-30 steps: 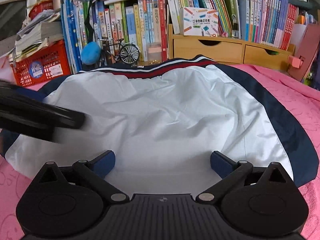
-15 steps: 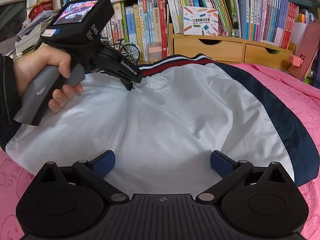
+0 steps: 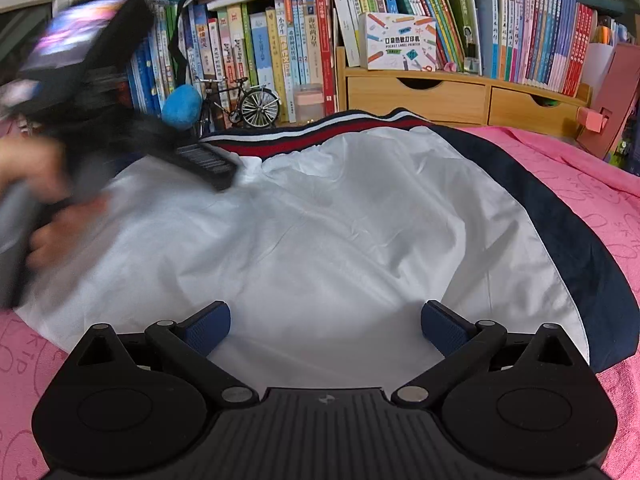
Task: Fold clothes
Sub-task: 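Grasp the navy edge with the right gripper and fold it over the white panel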
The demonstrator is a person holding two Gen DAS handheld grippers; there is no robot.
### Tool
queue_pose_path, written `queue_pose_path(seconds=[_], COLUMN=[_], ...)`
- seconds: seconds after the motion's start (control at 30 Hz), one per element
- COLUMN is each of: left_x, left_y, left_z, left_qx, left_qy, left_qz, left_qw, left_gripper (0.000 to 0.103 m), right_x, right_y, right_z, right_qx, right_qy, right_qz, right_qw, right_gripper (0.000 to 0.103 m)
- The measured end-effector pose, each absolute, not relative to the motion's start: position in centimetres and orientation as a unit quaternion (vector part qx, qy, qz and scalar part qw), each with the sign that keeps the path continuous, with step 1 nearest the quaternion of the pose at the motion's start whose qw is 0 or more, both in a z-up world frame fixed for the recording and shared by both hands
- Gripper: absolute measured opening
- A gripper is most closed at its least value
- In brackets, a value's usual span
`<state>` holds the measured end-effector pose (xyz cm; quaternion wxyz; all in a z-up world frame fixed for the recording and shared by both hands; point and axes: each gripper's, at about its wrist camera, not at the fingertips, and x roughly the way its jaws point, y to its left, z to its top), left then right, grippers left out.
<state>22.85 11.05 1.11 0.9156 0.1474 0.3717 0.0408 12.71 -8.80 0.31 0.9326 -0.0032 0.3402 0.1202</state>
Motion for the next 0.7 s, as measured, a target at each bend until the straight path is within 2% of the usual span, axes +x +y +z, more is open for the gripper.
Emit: queue_pose_path(seconds=[0.23,0.33,0.4,0.57,0.7], left_x=[13.2,11.5,11.1,11.6,15.5], left_y=[15.4,18.6,19.9,18.8,16.1], left_z=[-0.7,-0.8,0.3,4.6,4.9], left_qx=[0.182,0.137,0.108,0.089,0.086], left_qy=[0.359,0.354,0.355,0.276,0.251], left_qz=[0.065,0.082,0.094,0.052,0.018], left_qw=[0.913,0.922,0.924,0.955,0.964], left_gripper=[0.103,0.103,0.103,0.102,0.103], right_x=[12.7,12.7,12.5,12.2,15.9], right_y=[-8.7,-8.7,-9.0,-9.7,-7.1], right_z=[0.4,0.5,0.7,3.3,4.4], right_qx=[-0.005,-0.006,0.002,0.028,-0.068], right_qy=[0.341,0.34,0.334,0.276,0.252], right_qz=[0.12,0.12,0.126,0.191,0.221], right_qw=[0.932,0.933,0.934,0.942,0.94], right_gripper=[0.103,0.103,0.103,0.103,0.103])
